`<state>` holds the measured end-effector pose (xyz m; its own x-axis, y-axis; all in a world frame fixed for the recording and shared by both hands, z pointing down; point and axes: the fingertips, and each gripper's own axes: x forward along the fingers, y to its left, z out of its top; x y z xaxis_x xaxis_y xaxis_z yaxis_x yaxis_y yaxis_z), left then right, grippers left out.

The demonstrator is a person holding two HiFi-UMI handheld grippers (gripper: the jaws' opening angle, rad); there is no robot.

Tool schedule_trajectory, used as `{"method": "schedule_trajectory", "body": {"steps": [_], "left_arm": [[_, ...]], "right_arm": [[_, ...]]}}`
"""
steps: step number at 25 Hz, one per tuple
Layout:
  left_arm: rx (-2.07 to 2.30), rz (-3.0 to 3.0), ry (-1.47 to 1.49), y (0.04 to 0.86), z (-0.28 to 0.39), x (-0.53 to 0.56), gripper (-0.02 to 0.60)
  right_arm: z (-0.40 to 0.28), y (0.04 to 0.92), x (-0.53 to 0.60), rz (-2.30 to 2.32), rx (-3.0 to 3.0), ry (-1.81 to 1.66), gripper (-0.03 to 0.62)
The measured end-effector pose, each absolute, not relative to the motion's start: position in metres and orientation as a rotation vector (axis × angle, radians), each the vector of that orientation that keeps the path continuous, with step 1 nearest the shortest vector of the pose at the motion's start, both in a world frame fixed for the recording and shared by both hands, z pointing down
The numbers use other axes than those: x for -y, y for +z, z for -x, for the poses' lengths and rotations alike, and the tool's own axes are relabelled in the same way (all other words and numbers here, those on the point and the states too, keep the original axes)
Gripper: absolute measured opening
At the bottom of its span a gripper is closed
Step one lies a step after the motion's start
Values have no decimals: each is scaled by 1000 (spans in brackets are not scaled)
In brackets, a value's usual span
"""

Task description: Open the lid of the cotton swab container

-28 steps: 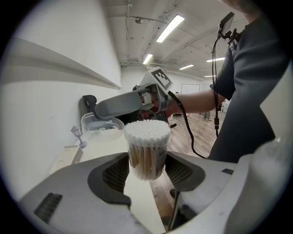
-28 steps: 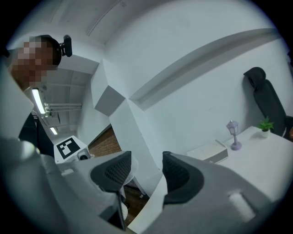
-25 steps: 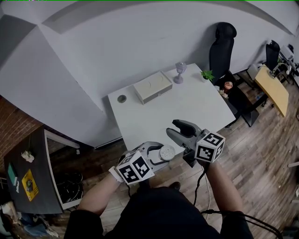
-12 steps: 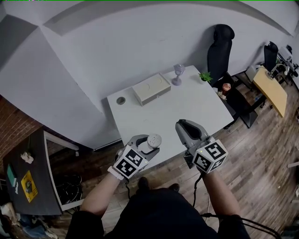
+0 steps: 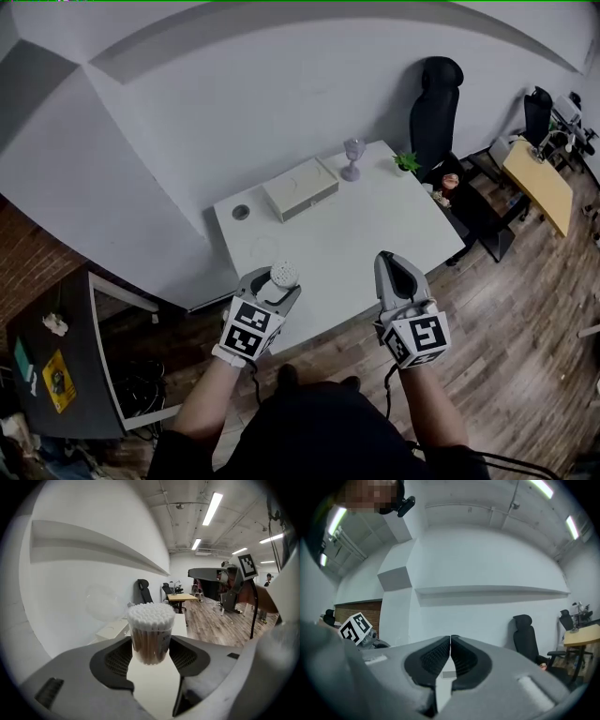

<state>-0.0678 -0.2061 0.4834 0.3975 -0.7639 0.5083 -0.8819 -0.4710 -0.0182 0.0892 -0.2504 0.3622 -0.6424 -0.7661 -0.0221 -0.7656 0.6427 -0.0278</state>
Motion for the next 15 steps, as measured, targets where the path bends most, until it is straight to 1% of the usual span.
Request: {"method": "schedule_trajectory", "body": {"steps": [6, 15], "left_arm": [[1515, -2364, 603, 481, 81, 209, 242], [1527, -2341, 611, 485, 83, 212, 244]], "right_arm": [[-105, 363, 252, 1368, -2787, 11, 3], [-108, 368, 256, 1376, -2788, 18, 3]]}}
